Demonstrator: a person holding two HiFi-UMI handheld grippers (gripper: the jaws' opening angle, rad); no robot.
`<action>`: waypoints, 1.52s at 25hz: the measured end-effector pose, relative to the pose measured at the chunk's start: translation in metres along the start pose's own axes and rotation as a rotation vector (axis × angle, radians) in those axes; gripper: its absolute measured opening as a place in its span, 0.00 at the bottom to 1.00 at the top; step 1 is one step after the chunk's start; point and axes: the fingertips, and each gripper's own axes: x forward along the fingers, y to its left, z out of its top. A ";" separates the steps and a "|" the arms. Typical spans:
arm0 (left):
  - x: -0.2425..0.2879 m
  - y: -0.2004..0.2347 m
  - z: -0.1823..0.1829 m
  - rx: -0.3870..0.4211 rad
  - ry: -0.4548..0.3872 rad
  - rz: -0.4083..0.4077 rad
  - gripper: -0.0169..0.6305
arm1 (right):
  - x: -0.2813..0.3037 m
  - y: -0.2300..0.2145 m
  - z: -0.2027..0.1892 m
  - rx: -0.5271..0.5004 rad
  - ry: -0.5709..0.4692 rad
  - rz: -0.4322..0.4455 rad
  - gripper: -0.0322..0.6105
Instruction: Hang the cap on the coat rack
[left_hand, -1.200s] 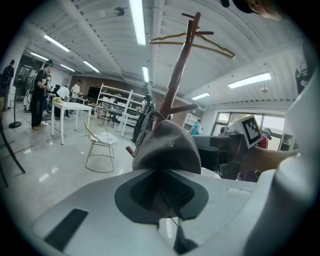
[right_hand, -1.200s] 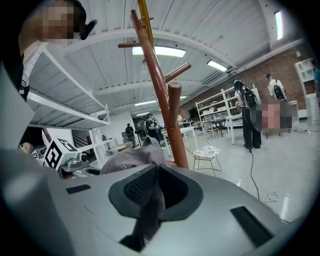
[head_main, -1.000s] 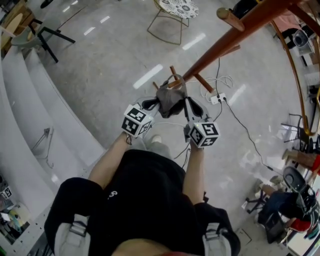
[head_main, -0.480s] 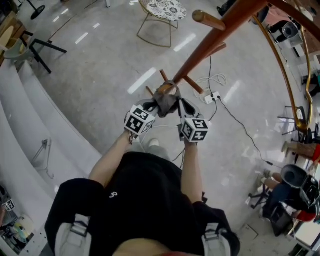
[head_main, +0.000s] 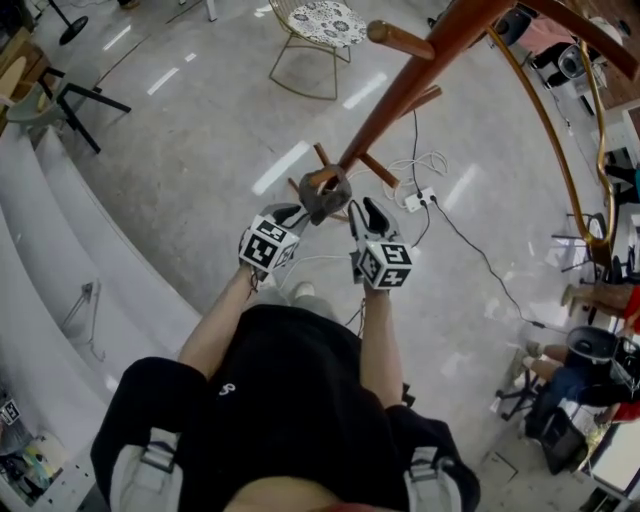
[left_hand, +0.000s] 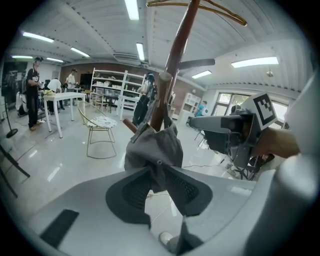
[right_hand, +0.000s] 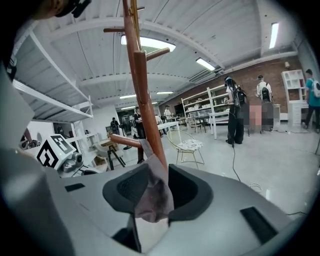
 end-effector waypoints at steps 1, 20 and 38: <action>-0.009 0.001 0.006 0.012 -0.017 0.022 0.15 | -0.004 0.003 0.009 -0.009 -0.025 0.006 0.22; -0.155 -0.008 0.202 0.051 -0.643 0.203 0.02 | -0.074 -0.014 0.196 -0.199 -0.480 -0.105 0.04; -0.143 0.001 0.190 -0.023 -0.651 0.354 0.02 | -0.061 0.004 0.150 -0.169 -0.338 -0.033 0.04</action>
